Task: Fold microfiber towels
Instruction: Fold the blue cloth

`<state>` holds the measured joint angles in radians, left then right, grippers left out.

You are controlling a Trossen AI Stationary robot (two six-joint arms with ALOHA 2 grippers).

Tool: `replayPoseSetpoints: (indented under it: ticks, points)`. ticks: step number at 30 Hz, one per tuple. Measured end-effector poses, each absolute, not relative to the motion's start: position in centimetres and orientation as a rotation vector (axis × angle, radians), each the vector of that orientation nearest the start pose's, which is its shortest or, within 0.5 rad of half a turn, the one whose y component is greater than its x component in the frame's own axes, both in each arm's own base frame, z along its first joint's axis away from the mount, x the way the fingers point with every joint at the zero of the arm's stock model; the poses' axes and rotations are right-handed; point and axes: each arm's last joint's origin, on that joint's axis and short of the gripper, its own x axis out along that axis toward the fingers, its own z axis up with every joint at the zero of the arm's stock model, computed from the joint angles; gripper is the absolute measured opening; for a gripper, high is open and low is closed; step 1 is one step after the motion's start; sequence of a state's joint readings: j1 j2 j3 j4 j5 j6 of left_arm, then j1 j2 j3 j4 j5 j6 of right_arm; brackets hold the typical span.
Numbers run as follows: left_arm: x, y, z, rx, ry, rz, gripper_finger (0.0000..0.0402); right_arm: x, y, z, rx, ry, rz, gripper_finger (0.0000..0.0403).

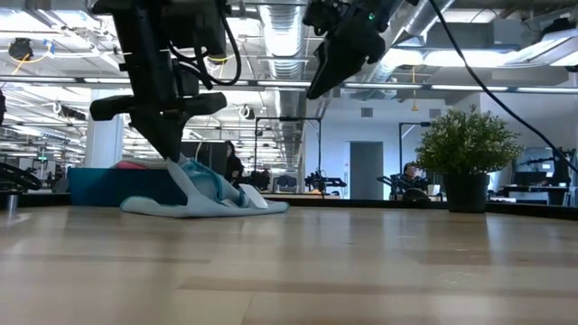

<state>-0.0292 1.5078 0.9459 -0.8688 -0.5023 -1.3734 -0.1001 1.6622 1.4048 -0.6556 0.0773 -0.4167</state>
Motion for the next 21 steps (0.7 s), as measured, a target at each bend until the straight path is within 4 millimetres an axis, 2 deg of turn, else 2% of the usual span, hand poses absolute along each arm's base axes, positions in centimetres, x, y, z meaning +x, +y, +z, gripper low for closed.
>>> replayPoseSetpoints:
  ticks: [8, 16, 21]
  points:
    - [25.6, 0.6, 19.4, -0.739, 0.908, 1.158, 0.0047, 35.7, -3.7, 27.9, -0.409, 0.958, 0.051, 0.0152]
    - [25.6, 1.1, 19.4, -0.761, 0.901, 1.18, 0.0116, 35.7, -3.8, 27.9, -0.462, 0.95, 0.087, 0.0148]
    - [25.6, 1.2, 19.4, -0.794, 0.909, 1.183, 0.0142, 36.3, -4.2, 26.8, -0.457, 0.958, 0.168, 0.0143]
